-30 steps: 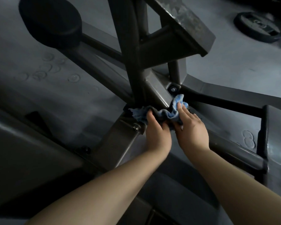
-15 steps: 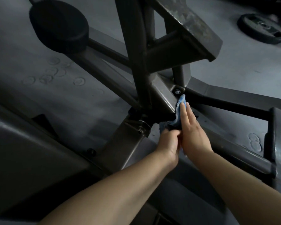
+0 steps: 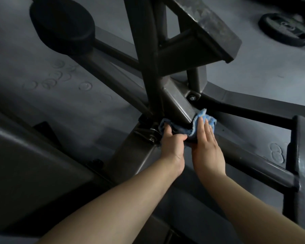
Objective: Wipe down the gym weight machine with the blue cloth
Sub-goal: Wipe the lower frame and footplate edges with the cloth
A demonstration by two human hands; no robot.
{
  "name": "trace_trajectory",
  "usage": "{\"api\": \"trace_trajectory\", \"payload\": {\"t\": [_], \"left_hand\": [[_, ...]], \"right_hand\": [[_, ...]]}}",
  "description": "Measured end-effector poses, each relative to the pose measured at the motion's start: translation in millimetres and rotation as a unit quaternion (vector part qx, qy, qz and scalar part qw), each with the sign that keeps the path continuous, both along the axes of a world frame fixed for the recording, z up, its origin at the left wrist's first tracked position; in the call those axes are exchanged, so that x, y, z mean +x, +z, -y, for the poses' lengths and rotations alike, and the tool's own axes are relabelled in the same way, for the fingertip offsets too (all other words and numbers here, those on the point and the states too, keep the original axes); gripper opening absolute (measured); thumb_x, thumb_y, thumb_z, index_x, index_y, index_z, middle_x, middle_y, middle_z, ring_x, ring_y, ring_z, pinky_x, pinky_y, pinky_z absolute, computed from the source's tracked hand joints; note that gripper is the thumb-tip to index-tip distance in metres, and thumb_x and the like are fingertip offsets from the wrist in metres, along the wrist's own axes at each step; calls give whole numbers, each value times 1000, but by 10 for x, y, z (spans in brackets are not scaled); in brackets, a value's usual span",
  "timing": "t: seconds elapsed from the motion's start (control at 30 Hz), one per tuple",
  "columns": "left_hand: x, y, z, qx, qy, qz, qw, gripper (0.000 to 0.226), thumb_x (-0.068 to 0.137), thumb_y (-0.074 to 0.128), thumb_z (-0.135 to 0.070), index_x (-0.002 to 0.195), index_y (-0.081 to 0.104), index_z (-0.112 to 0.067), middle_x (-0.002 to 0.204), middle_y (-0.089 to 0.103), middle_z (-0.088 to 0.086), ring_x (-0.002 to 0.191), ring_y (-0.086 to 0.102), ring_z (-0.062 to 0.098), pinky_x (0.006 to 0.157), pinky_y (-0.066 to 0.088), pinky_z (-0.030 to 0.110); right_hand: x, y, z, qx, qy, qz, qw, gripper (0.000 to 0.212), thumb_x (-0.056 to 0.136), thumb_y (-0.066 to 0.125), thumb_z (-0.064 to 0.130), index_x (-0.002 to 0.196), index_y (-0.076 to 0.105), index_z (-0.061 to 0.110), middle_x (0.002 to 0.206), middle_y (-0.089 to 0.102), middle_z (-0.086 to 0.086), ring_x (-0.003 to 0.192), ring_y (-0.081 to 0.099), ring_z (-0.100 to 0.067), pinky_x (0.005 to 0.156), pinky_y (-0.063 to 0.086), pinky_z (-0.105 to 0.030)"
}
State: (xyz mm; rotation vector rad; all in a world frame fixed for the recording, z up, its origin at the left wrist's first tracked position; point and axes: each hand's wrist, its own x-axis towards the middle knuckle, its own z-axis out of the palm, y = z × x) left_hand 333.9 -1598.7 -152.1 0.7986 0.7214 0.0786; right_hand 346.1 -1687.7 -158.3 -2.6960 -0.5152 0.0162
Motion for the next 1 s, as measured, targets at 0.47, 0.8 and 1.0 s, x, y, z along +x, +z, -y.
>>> {"api": "trace_trajectory", "payload": {"t": [0.47,0.8,1.0], "left_hand": [[62,140,-251,308,-10,-15,951,64,98,42,-12,150,6,-16,157,15,5,142,20,16,116,16,29],[186,80,-470,272,49,-70,958,49,97,44,-12,144,33,-16,142,44,11,129,44,26,108,35,44],[190,131,-377,325,20,-115,939,50,93,41,-4,142,35,-13,141,44,14,128,45,28,109,33,42]], "right_hand": [[153,218,-385,58,57,40,996,71,96,45,3,149,5,28,158,7,7,144,3,-9,110,7,-16],[96,310,-446,25,98,6,995,79,95,41,-3,149,-8,29,159,-4,7,144,-8,-11,106,0,-16],[26,299,-419,14,59,30,998,76,92,51,-1,151,9,23,158,16,-1,145,13,-21,109,18,-24]]}}
